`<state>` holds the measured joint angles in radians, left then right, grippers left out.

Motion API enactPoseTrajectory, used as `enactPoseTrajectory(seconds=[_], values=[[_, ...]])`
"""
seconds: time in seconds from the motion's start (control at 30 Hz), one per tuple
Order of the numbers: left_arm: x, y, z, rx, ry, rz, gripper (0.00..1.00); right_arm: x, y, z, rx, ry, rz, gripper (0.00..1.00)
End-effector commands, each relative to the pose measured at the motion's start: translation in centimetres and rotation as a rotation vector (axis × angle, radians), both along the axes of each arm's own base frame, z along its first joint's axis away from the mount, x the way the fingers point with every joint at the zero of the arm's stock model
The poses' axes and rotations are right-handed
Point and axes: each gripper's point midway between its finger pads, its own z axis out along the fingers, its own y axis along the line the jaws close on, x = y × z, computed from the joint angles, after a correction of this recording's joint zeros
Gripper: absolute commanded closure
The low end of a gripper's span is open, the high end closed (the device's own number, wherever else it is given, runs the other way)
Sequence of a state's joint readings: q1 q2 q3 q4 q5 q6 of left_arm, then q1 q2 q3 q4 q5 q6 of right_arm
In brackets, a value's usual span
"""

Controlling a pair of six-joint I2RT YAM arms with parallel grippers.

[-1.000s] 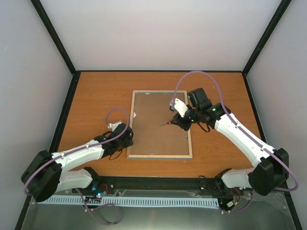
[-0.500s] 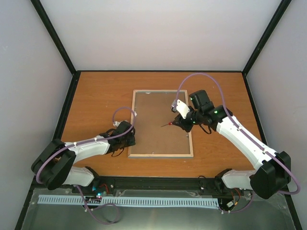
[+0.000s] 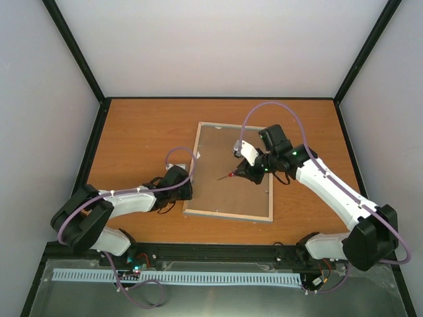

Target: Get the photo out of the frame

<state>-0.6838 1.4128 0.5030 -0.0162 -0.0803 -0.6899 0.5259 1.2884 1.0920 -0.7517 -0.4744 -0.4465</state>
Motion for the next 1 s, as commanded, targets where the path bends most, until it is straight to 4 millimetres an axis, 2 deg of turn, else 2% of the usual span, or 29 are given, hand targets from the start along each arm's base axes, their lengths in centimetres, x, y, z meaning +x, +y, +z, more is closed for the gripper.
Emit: enactPoseTrajectory(seconds=[0.0, 0.17, 0.47, 0.97], values=[[-1.3, -3.1, 0.2, -0.044, -0.007, -0.168, 0.97, -0.6, 1.3, 0.5, 0.015, 0.007, 0.076, 0.97], [-1.8, -4.2, 0.3, -0.061, -0.014, -0.204, 0.99, -0.4, 2.4, 0.5, -0.003, 0.012, 0.102, 0.97], [-1.9, -3.9, 0.6, -0.079, -0.028, -0.187, 0.99, -0.3, 5.3, -1.2, -0.075, 0.016, 0.127, 0.97], [-2.5, -3.5, 0.6, -0.116, -0.04, -0.173, 0.99, 0.3, 8.5, -2.7, -0.06, 0.114, 0.135, 0.97]])
